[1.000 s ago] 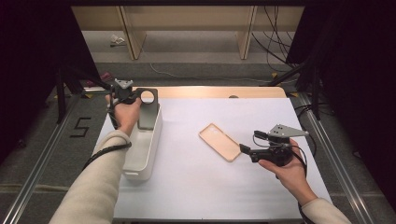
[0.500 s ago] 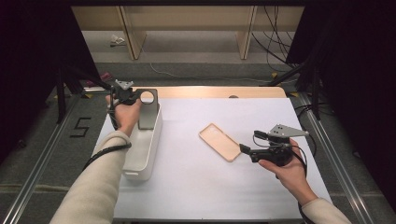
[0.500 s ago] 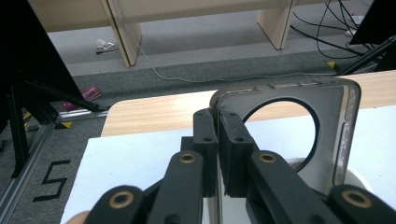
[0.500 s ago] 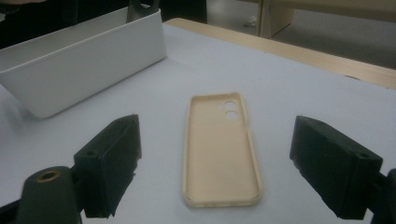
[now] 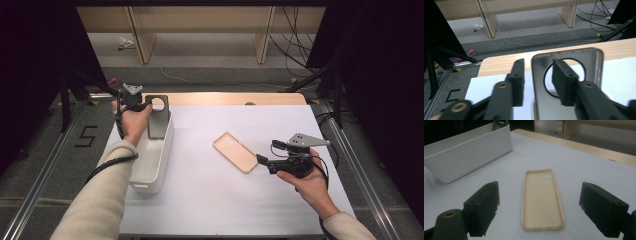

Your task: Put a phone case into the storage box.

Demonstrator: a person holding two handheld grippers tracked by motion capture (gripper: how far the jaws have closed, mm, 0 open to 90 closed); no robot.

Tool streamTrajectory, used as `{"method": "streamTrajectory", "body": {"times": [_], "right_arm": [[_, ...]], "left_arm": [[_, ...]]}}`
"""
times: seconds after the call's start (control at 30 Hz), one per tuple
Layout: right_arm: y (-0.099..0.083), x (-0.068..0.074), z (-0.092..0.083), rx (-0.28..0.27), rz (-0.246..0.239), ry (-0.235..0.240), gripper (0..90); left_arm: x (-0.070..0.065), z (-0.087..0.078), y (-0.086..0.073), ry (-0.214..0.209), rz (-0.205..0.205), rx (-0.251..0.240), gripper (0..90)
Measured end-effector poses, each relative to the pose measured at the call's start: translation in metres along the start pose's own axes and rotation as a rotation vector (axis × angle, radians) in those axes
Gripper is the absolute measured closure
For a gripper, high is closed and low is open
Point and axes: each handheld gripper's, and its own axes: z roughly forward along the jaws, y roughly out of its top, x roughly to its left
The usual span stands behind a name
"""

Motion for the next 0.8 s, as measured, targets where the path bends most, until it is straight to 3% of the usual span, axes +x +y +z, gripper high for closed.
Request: {"method": "streamTrajectory", "body": {"times": [0.23, 0.4, 0.67, 0.8], "right_arm": [[0.0, 0.0, 0.0, 0.003, 0.003, -0.003, 17.2], [0.0, -0.001, 0.001, 0.01, 0.009, -0.006, 17.1], [-0.001, -0.003, 0.002, 0.018, 0.011, -0.009, 16.9], [-0.001, -0.004, 0.003, 0.019, 0.013, -0.012, 16.9]], "left_arm": [[-0.003, -0.02, 0.007, -0.093, 0.007, -0.032, 40.1], [-0.007, -0.041, 0.006, -0.191, 0.008, -0.018, 17.5], [-0.016, -0.079, -0.011, -0.316, 0.062, -0.017, 2.6], [-0.019, -0.096, -0.027, -0.371, 0.051, -0.022, 0.9]]}}
